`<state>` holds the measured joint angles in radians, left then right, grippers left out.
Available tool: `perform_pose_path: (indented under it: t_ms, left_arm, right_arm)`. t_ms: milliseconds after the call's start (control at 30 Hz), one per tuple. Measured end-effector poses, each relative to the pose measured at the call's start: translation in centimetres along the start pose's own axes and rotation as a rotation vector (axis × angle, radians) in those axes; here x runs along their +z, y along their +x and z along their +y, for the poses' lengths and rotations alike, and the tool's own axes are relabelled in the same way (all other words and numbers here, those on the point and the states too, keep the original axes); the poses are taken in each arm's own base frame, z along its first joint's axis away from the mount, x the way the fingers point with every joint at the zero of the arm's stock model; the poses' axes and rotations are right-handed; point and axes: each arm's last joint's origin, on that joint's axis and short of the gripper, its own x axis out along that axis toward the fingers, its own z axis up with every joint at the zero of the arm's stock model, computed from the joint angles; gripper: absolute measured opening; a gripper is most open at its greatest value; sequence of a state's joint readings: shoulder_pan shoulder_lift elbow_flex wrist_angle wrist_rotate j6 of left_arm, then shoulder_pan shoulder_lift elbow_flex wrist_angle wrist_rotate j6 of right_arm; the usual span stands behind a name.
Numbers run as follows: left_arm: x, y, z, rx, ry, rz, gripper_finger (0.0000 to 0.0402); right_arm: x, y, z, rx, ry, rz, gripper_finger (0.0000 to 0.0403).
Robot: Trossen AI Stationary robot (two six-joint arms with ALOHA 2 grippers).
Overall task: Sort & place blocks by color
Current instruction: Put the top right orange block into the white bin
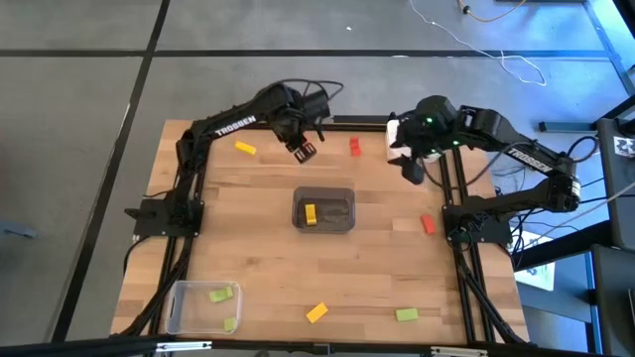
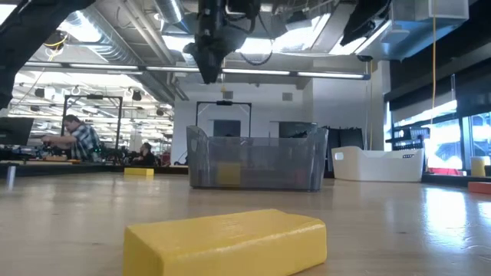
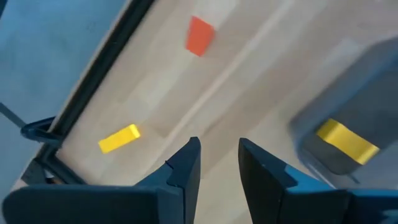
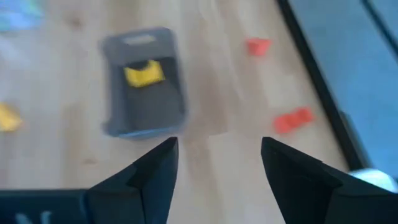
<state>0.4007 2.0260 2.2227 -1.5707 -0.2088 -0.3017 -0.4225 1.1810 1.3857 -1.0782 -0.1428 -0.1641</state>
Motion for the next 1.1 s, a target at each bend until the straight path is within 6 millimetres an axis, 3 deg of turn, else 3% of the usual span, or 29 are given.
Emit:
perform_pose_path:
  t_ms: [167,333,567,800,1100]
  left_arm:
    - [0.7,0.6,2.6,0.016,-0.004,0.010,0.0099]
    - [1.3,1.0,4.6,0.011,0.017,-0.001,0.0098]
    - [1.3,0.4,7.1,0.019,0.029,-0.018,0.0098]
    - [0.8,-1.0,8.4,0.028,0.026,-0.065,0.0098]
    - [0.8,-1.1,9.3,0.039,0.025,-0.068,0.0098]
  right_arm:
    - [1.1,3.2,-0.9,-0.060,-0.090,0.059,0.0229]
    - [2.1,8.4,-2.3,-0.046,-0.178,0.138,0.0229]
    - [1.8,15.4,-5.4,-0.026,-0.308,0.260,0.0229]
    - [-0.3,20.8,-8.8,-0.084,-0.410,0.436,0.0229]
    - [-2.6,25.1,-11.7,-0.053,-0.450,0.508,0.0229]
